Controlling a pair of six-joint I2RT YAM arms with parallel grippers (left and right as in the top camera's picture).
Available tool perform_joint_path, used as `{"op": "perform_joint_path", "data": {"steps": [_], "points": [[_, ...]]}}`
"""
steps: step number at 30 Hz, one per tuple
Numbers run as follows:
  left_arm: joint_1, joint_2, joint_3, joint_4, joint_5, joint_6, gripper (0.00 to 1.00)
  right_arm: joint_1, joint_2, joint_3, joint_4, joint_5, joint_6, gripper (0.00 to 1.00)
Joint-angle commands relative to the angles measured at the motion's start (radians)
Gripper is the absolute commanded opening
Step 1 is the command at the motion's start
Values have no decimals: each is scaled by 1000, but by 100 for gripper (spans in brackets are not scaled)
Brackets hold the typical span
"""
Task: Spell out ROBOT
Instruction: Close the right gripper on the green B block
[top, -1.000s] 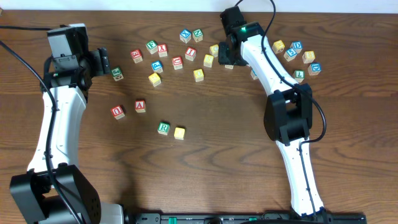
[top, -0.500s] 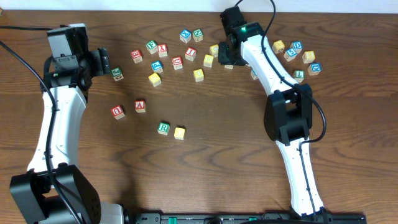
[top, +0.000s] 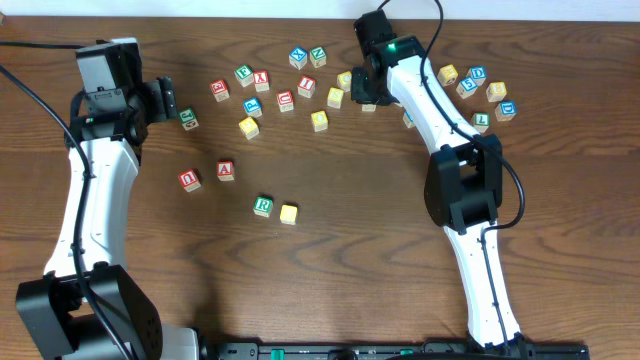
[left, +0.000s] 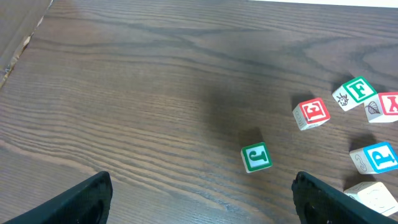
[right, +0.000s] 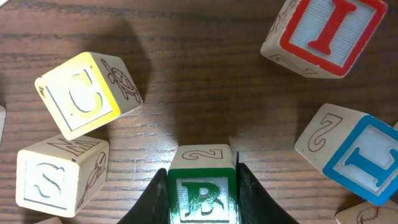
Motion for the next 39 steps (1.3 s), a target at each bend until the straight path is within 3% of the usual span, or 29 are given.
{"op": "perform_joint_path", "data": {"steps": [1,25,39], "points": [[5,11,-5,2,5,6,91,-2,1,14,1,12,1,18],[5,11,-5,2,6,7,91,0,0,29,0,12,-49,18],[5,11,-5,2,5,7,91,18,0,267,-140,77,-87,18]]}}
